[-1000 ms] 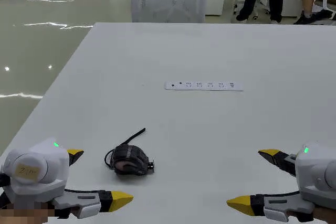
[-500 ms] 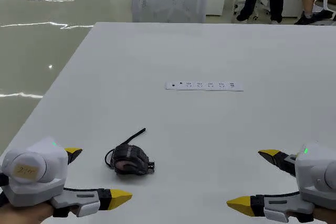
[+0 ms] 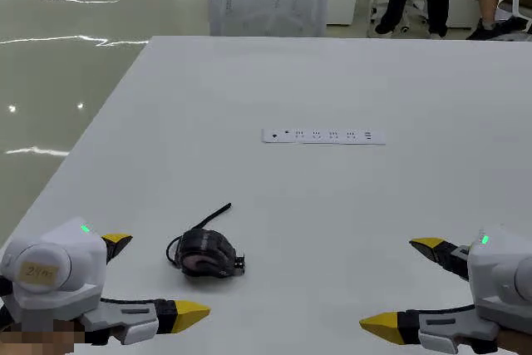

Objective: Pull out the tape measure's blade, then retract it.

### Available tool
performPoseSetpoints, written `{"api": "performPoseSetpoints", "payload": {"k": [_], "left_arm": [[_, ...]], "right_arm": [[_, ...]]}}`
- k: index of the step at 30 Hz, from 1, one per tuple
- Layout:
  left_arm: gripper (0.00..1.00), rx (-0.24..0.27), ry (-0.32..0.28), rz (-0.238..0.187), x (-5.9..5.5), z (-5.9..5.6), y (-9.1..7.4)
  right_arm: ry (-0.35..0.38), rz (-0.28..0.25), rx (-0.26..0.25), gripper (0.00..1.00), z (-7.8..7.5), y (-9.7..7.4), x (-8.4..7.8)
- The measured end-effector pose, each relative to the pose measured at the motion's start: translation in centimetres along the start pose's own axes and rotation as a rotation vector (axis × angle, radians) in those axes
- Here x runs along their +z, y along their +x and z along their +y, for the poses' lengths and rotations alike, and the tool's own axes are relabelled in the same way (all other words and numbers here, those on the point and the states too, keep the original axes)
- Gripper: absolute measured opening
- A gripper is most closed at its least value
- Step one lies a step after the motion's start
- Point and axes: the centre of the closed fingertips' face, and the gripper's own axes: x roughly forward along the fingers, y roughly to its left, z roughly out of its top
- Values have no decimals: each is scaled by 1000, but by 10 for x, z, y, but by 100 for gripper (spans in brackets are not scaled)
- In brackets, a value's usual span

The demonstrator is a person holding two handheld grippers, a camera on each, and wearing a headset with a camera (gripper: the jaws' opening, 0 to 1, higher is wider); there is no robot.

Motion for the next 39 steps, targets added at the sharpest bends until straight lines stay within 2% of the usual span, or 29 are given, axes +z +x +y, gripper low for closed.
{"api": "performPoseSetpoints", "payload": {"k": [7,11,14,17,23,25,29,39], "left_arm": [[99,-5,-1,-8,2,-3,-1],[99,-13,-14,-14,-1,0,1],[99,-7,-11,-23,1,0,1],[99,-9,-4,-29,7,-6,-1],[99,-5,-3,-30,6,-2,0],[99,-12,-7,-34,9,-7,-2],[99,-3,2,-32,9,-6,-3],[91,-23,-13,-39,10,-8,-3]], "right_arm": [[0,2,-2,92,-2,-1,-2],[2,5,-1,92,-1,-1,-2],[3,8,-2,93,-3,-1,-4],[5,8,-3,93,-3,-1,-4],[5,11,-3,93,-3,-2,-5],[6,11,-3,93,-2,-2,-4],[5,13,-2,93,-2,-2,-4],[7,17,-4,93,-3,-1,-7]]}}
